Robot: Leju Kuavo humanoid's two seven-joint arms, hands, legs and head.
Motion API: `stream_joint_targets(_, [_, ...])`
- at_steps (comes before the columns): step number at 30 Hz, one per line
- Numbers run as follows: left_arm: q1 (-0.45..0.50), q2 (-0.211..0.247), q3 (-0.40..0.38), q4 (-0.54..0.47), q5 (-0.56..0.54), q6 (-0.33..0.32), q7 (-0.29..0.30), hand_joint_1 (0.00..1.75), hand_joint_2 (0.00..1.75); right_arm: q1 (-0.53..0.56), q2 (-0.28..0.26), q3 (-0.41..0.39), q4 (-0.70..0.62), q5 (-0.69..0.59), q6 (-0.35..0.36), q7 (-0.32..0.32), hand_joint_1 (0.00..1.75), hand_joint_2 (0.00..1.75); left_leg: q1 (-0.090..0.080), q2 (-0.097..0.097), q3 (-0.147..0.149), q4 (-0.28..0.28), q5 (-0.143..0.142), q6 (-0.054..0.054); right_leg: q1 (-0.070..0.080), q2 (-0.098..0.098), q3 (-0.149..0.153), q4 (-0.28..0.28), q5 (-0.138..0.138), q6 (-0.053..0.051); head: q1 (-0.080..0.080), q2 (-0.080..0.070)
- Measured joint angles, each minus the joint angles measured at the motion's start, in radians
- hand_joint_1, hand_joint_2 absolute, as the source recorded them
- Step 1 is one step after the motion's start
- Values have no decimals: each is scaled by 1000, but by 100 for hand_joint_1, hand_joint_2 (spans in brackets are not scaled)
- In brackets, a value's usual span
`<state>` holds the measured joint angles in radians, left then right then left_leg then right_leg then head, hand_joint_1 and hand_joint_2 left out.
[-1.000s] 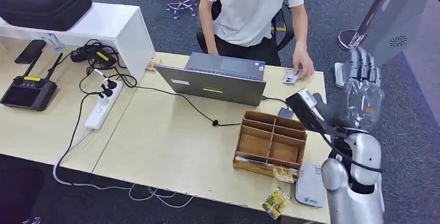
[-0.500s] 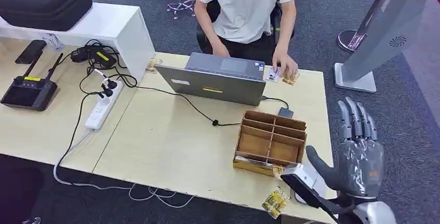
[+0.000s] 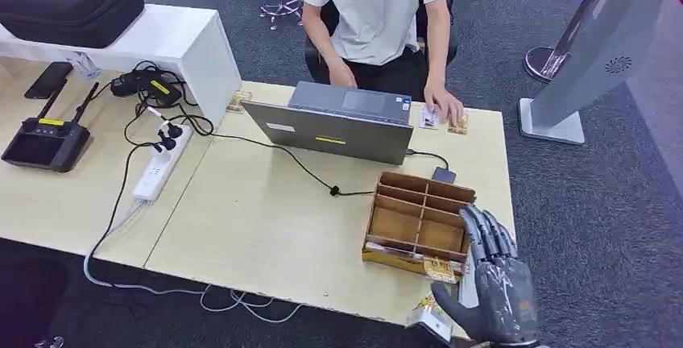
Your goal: Pass the card to the sensor for recognition and then transmit it.
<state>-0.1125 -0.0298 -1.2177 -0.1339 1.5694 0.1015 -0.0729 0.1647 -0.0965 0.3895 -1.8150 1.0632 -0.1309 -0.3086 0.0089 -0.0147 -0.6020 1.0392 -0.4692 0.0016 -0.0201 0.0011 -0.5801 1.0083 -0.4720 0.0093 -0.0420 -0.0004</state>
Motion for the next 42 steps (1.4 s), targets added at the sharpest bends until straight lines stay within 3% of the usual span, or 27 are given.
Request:
stream_joint_targets(12, [0, 1, 0, 0, 0, -7, -5, 0, 175, -10, 0, 67, 148, 34, -48, 37, 0, 175, 0, 0, 0, 0, 0, 0, 0, 0, 0, 0, 0, 0, 0, 0])
stream_joint_targets(24, [0, 0, 0, 0, -2, -11, -7, 0, 175, -35, 14, 81, 256, 177, -203, 95, 0, 175, 0, 0, 0, 0, 0, 0, 0, 0, 0, 0, 0, 0, 0, 0])
stream_joint_targets(42, [0, 0, 0, 0, 0, -27, -20, 0, 175, -41, 25, 61, 328, 218, -247, 117, 0, 175, 0, 0, 0, 0, 0, 0, 0, 0, 0, 0, 0, 0, 0, 0])
